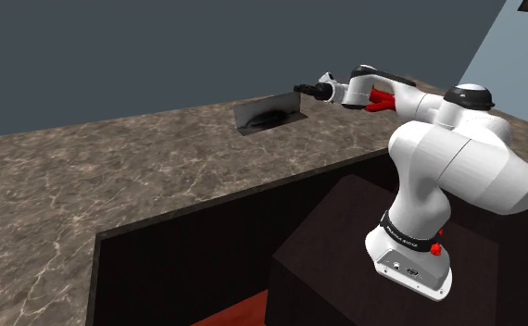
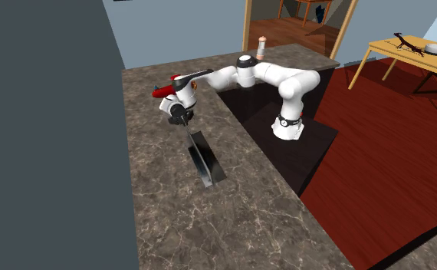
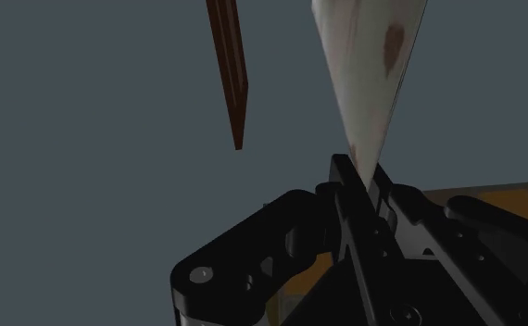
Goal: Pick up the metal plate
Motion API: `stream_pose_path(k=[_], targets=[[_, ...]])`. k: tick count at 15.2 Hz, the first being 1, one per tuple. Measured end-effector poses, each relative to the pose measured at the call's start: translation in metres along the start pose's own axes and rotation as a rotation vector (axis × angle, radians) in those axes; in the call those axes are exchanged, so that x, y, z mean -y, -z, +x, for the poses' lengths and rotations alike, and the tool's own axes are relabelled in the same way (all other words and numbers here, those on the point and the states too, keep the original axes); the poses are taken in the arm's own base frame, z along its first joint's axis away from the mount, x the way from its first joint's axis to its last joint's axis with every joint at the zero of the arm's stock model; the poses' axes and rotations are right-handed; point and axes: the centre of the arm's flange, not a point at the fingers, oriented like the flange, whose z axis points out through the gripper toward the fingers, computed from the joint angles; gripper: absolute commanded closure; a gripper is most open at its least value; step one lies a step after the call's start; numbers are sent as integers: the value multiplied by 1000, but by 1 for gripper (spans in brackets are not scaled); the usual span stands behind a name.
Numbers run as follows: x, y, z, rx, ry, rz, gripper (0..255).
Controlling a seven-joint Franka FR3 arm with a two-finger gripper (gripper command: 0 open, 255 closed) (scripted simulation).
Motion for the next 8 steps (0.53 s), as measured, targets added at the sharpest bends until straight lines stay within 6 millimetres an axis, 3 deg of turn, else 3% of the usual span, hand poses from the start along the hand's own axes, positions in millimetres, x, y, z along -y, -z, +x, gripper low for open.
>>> stream_pose_path(k=[8], targets=[[5,-10,40,0,0,0,255]])
